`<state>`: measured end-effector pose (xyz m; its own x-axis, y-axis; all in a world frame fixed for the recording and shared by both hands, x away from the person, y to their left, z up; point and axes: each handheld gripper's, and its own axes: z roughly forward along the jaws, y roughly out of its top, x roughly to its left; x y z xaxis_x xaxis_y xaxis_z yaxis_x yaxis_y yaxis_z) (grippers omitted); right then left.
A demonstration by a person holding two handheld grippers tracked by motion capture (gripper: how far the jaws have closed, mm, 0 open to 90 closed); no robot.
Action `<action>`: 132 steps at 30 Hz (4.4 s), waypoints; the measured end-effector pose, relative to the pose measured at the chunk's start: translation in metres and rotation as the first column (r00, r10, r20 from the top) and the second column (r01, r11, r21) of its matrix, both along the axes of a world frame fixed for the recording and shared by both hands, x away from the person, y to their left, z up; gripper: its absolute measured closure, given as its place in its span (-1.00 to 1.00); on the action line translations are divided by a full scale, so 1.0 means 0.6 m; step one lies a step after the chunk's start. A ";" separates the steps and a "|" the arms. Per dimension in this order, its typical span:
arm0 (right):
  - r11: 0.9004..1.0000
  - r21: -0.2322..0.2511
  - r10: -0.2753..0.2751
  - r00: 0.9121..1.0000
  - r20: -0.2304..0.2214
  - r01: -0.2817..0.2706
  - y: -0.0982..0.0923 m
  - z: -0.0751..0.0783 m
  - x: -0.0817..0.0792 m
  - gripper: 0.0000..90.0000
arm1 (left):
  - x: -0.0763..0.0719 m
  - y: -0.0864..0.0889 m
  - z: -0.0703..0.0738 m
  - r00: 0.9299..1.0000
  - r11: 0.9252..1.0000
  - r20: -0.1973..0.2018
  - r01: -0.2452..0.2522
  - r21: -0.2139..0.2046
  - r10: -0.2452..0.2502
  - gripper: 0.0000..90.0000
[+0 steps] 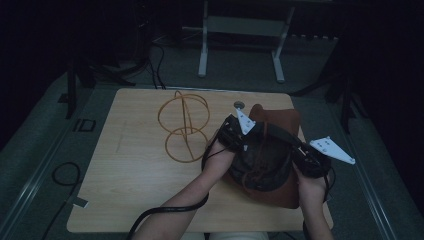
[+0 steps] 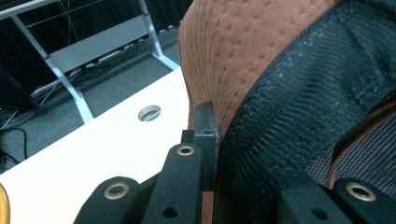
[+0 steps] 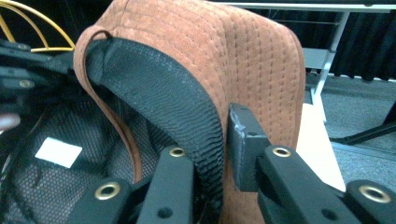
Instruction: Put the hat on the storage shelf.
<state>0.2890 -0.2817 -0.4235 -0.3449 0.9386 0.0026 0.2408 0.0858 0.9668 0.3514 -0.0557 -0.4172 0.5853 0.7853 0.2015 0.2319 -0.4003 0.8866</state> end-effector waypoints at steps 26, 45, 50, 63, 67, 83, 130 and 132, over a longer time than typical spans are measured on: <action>0.983 -0.034 0.182 0.983 -0.036 -0.183 -0.090 0.018 -0.087 0.04 | -0.028 0.033 0.012 0.988 0.985 0.087 0.136 -0.105 -0.127 0.91; 0.986 0.007 0.168 0.983 -0.073 -0.168 -0.123 0.000 -0.054 0.20 | -0.061 0.102 0.035 0.868 0.802 0.152 0.494 -0.335 -0.472 0.91; 0.964 0.001 0.267 0.962 -0.060 -0.268 -0.084 0.001 -0.056 0.18 | -0.064 0.102 0.035 0.821 0.738 0.189 0.568 -0.364 -0.539 0.91; 0.888 -0.008 0.460 0.888 0.002 -0.460 -0.011 0.020 -0.058 0.02 | -0.077 0.072 0.039 0.790 0.713 0.198 0.611 -0.344 -0.581 0.91; 0.845 -0.024 0.535 0.844 0.048 -0.534 0.004 0.022 -0.061 0.02 | -0.080 0.059 0.040 0.768 0.685 0.194 0.635 -0.357 -0.611 0.91; 0.809 0.032 0.582 0.808 0.090 -0.587 0.009 0.028 -0.060 0.95 | -0.080 0.053 0.041 0.749 0.669 0.181 0.654 -0.354 -0.637 0.90; 0.932 0.015 0.355 0.918 0.179 -0.363 0.068 0.152 0.067 0.96 | -0.178 0.314 -0.055 0.960 0.947 0.130 0.269 -0.176 -0.249 -0.80; 0.933 0.013 0.351 0.920 0.173 -0.359 0.083 0.155 0.081 0.96 | -0.181 0.335 -0.071 0.968 0.949 0.096 0.247 -0.198 -0.232 -0.84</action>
<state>0.3376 -0.2322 -0.3303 -0.6543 0.7549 -0.0447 0.0392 0.0929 0.9949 0.2428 0.1451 -0.4599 0.7514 0.6526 0.0975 0.0857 -0.2430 0.9662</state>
